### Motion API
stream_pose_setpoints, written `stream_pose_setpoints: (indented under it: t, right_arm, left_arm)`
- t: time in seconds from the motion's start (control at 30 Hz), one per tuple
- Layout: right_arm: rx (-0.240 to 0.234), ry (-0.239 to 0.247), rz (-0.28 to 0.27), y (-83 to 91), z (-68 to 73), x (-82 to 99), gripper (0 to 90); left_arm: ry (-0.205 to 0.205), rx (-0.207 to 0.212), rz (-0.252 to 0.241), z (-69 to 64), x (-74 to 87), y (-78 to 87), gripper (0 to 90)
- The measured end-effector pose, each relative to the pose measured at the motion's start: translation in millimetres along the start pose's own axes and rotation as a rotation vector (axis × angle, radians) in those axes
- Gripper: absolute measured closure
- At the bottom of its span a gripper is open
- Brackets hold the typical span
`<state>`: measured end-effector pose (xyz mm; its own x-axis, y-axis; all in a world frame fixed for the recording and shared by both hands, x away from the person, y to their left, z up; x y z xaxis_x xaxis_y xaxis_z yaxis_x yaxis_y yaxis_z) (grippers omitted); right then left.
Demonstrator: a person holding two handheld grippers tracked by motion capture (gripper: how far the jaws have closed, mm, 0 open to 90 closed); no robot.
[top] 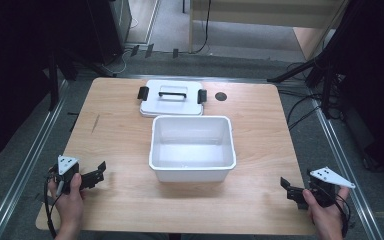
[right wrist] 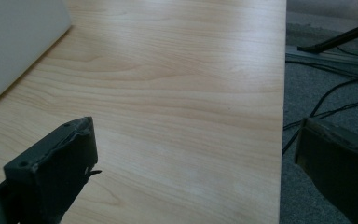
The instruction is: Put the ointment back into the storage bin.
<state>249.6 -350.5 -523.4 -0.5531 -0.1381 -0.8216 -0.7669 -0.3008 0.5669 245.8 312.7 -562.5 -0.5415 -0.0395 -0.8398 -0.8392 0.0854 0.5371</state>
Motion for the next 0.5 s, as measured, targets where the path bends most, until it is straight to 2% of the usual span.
stream_pose_setpoints:
  t: [0.4, 0.47, 0.5]
  right_arm:
    - [-0.001, -0.070, -0.055, -5.5, 2.1, 26.2, 0.0]
    - [0.002, -0.099, -0.086, -10.0, 5.7, 33.4, 0.0]
    - [0.017, -0.081, -0.092, -9.7, 7.1, 33.3, 0.0]
  left_arm:
    - [-0.004, -0.002, 0.001, 0.0, -0.1, -0.1, 0.6]
    - [-0.004, 0.001, 0.007, 0.2, -0.2, -0.3, 0.5]
    - [-0.006, 0.001, 0.006, 0.2, -0.3, -0.2, 0.6]
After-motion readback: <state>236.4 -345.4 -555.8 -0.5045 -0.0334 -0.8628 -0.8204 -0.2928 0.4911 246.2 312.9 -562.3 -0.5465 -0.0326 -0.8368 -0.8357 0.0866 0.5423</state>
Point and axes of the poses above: each handheld gripper's, and its own axes: y roughly backward along the jaws, x roughly out of its underside, z roughly to its left, the point moved 2 cm from there along -y, roughly forward along the jaws, and after that the axes turned 1 degree about -y, right-handed, at the moved point
